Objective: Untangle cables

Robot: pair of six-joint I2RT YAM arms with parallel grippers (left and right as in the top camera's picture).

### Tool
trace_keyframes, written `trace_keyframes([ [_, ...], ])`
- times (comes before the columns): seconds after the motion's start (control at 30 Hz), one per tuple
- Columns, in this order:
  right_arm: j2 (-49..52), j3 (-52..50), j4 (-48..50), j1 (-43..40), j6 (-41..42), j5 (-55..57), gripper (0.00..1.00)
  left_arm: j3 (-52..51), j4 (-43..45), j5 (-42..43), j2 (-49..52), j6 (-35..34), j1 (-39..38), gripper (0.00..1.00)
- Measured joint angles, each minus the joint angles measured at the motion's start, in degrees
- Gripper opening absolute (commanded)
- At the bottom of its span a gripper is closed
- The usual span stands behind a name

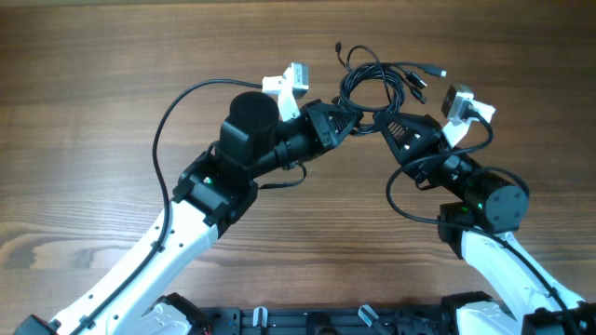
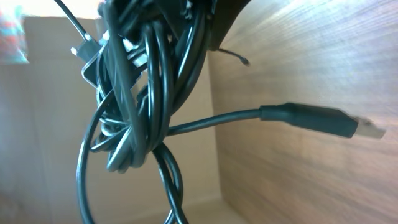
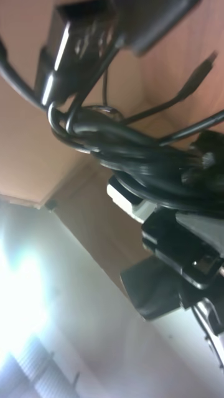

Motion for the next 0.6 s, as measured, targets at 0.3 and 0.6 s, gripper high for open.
trace_keyframes([
  [0.3, -0.07, 0.66, -24.90, 0.00, -4.96, -1.29, 0.89, -0.04, -8.98, -16.96, 0.48, 24.33, 0.87, 0.04],
  [0.6, -1.55, 1.46, -43.78, 0.00, -14.14, -1.33, 0.99, -0.07, -13.70, -27.08, -0.13, 64.67, 0.87, 0.04],
])
